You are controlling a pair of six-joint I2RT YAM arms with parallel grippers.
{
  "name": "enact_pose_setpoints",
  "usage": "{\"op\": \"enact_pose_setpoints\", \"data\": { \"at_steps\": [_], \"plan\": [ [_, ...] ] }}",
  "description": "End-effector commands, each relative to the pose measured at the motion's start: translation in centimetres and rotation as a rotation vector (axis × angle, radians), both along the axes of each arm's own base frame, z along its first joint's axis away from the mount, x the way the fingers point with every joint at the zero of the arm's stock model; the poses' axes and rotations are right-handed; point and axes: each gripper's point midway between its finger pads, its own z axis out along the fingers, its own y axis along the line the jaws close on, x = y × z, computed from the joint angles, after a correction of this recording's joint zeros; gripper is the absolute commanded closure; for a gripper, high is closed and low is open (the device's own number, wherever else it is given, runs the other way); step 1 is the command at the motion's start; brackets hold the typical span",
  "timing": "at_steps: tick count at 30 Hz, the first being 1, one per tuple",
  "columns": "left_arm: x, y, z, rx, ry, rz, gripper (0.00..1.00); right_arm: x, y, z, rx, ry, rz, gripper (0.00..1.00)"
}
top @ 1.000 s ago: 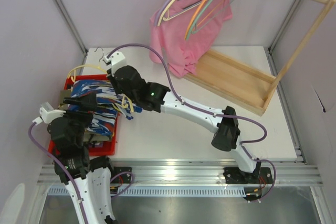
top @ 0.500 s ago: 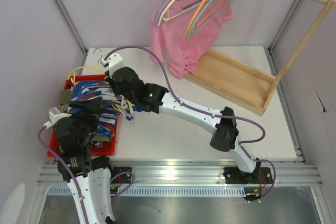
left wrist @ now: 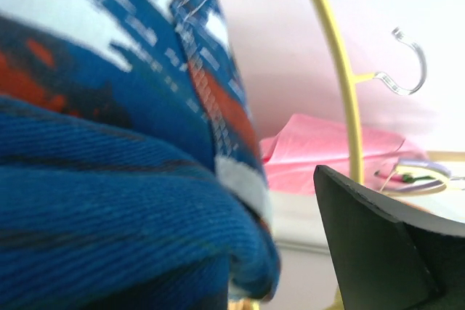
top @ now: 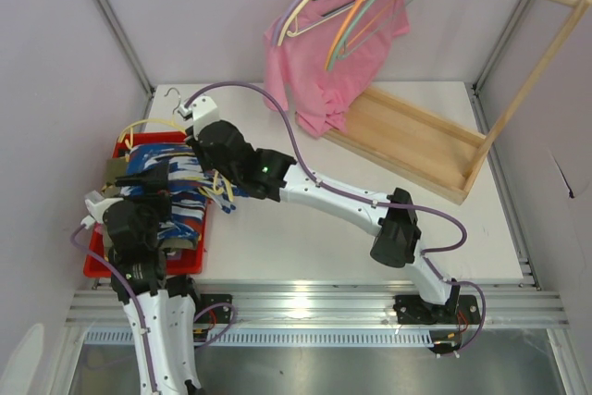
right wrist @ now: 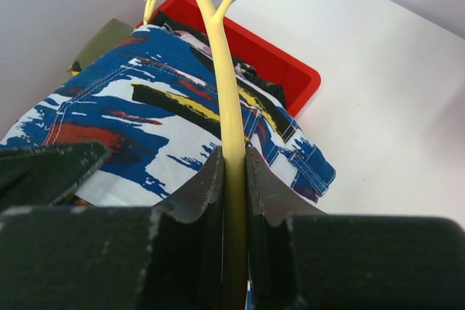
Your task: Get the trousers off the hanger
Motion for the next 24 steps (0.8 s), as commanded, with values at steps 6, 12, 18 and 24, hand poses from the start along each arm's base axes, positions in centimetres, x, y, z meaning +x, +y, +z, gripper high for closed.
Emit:
{"op": "enact_pose_setpoints", "data": {
  "at_steps": [6, 12, 18, 24],
  "plan": [
    [2.7, 1.1, 3.8, -0.003, -0.150, 0.040, 0.25, -3.0, -0.7, 8.7, 0.235, -0.039, 0.064, 1.00],
    [3.1, 1.0, 3.8, -0.026, -0.171, 0.033, 0.89, -3.4, -0.8, 7.4, 0.216, -0.019, 0.058, 1.00],
    [2.1, 1.0, 6.5, -0.012, -0.244, 0.051, 1.00, -3.2, -1.4, 3.1, 0.152, 0.043, 0.022, 1.00],
    [1.6, 0.9, 8.4, -0.017, -0.294, 0.056, 1.00, -2.7, -3.3, -1.1, 0.110, 0.079, -0.053, 1.00]
  ]
}}
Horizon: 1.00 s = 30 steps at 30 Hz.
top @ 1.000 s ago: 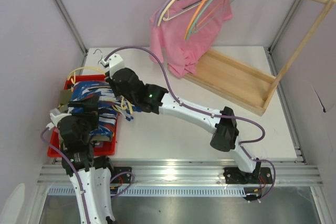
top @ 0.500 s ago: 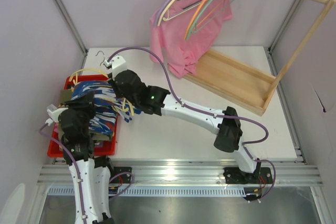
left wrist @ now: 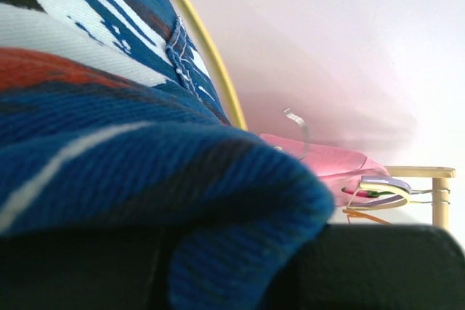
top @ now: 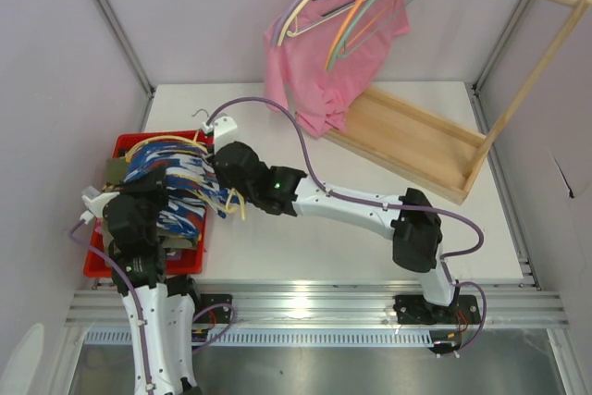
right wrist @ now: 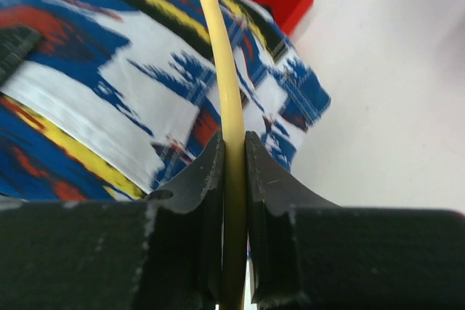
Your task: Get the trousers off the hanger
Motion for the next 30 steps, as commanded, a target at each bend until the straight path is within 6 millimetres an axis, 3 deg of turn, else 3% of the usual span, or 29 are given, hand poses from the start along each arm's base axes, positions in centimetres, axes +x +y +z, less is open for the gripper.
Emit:
{"op": "enact_pose_setpoints", "data": {
  "at_steps": [1, 3, 6, 11, 12, 15, 20, 30],
  "plan": [
    [-0.4, -0.2, 6.2, 0.015, -0.192, 0.006, 1.00, -1.2, -0.7, 3.0, 0.119, 0.001, -0.011, 1.00],
    [-0.6, -0.4, 6.8, 0.011, -0.209, -0.003, 1.00, -0.6, -1.4, 1.1, 0.095, 0.006, -0.060, 1.00],
    [-1.3, -0.4, 7.5, 0.023, -0.214, 0.009, 1.00, 0.8, -3.0, -0.2, 0.067, -0.018, -0.153, 1.00],
    [-3.5, 0.8, 9.0, 0.072, -0.224, 0.101, 1.00, 5.1, -6.3, -0.8, 0.073, -0.032, -0.282, 1.00],
    [-3.6, 0.7, 8.9, 0.071, -0.208, 0.097, 1.00, 7.2, -8.1, -0.6, 0.089, -0.062, -0.348, 1.00],
    [-3.5, 0.6, 8.6, 0.065, -0.196, 0.091, 1.00, 8.4, -9.6, -0.1, 0.094, -0.082, -0.396, 1.00],
    [-3.7, 1.0, 8.4, 0.059, -0.186, 0.114, 1.00, 9.4, -12.0, 0.5, 0.115, -0.092, -0.438, 1.00],
    [-5.4, 3.1, 8.0, 0.069, -0.140, 0.256, 1.00, 9.6, -13.7, -0.8, 0.066, -0.099, -0.449, 1.00]
  ]
}}
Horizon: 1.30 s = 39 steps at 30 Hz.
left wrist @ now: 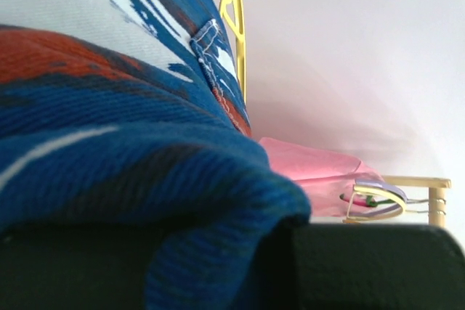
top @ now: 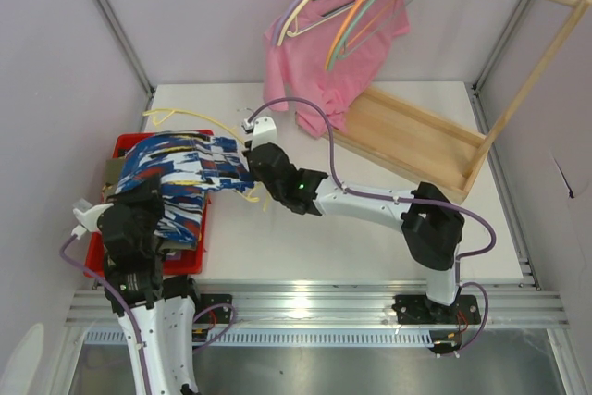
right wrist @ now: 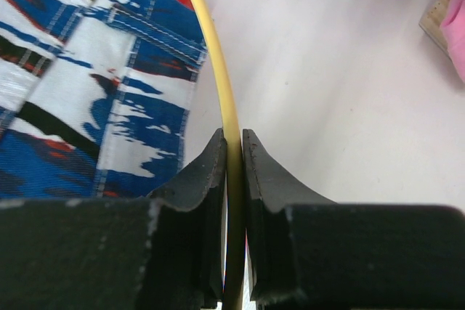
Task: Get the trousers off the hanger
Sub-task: Remove the trousers from the hanger, then place the trousers into the basket
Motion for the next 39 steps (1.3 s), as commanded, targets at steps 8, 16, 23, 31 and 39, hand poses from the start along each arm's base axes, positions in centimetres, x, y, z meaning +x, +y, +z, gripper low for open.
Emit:
{"op": "enact_pose_setpoints", "data": {
  "at_steps": [8, 16, 23, 31, 39],
  "plan": [
    [-1.7, 3.9, 5.8, 0.063, -0.135, 0.229, 1.00, 5.0, -7.7, 2.8, -0.034, -0.104, -0.223, 1.00],
    [-1.6, 4.3, 5.9, 0.067, -0.130, 0.251, 1.00, 6.0, -9.7, 2.3, -0.071, -0.104, -0.262, 1.00],
    [-1.1, 4.3, 4.8, 0.055, -0.097, 0.242, 0.96, 4.3, -8.3, 4.0, -0.028, -0.126, -0.179, 1.00],
    [-2.5, 4.7, 4.1, 0.063, -0.041, 0.283, 0.48, 0.5, -6.0, 4.7, -0.032, -0.141, -0.073, 1.00],
    [-4.1, 3.1, 1.1, 0.084, 0.027, 0.210, 0.05, -3.3, -4.1, 5.8, 0.004, -0.128, 0.044, 1.00]
  ]
}}
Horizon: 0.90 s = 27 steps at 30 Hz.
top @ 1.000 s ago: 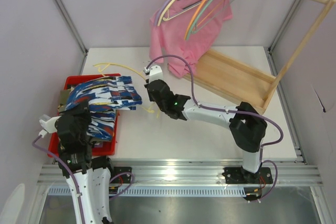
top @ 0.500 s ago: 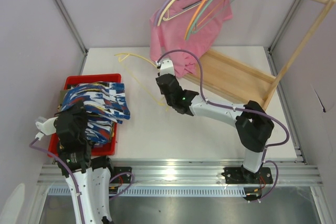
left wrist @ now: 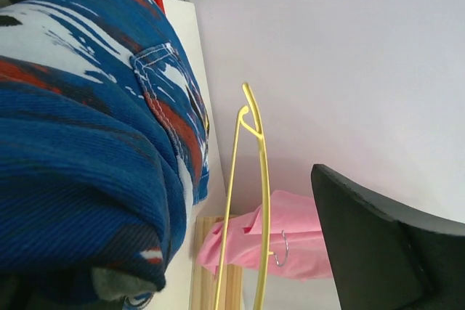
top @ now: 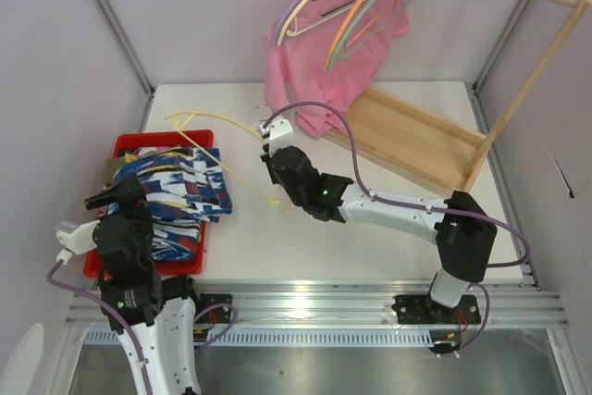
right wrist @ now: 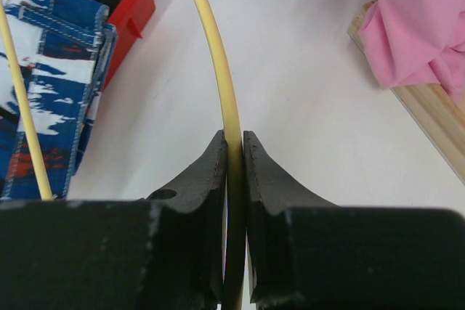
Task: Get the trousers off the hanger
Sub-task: Place the trousers into the basket
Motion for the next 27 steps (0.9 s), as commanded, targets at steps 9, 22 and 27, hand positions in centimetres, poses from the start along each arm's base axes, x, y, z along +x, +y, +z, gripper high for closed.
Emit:
{"op": "enact_pose_setpoints", "data": {
  "at_steps": [9, 22, 27],
  "plan": [
    [1.3, -2.7, -5.9, 0.049, 0.142, -0.207, 0.00, -2.4, 2.0, 5.3, 0.141, -0.065, 0.056, 1.00],
    [3.3, -5.4, -7.6, 0.167, 0.155, -0.423, 0.01, -2.1, 4.3, 3.1, 0.099, -0.028, 0.077, 1.00],
    [3.3, -6.9, -9.7, 0.114, 0.159, -0.486, 0.00, -2.0, 5.0, 2.5, 0.098, -0.019, 0.085, 1.00]
  ]
}}
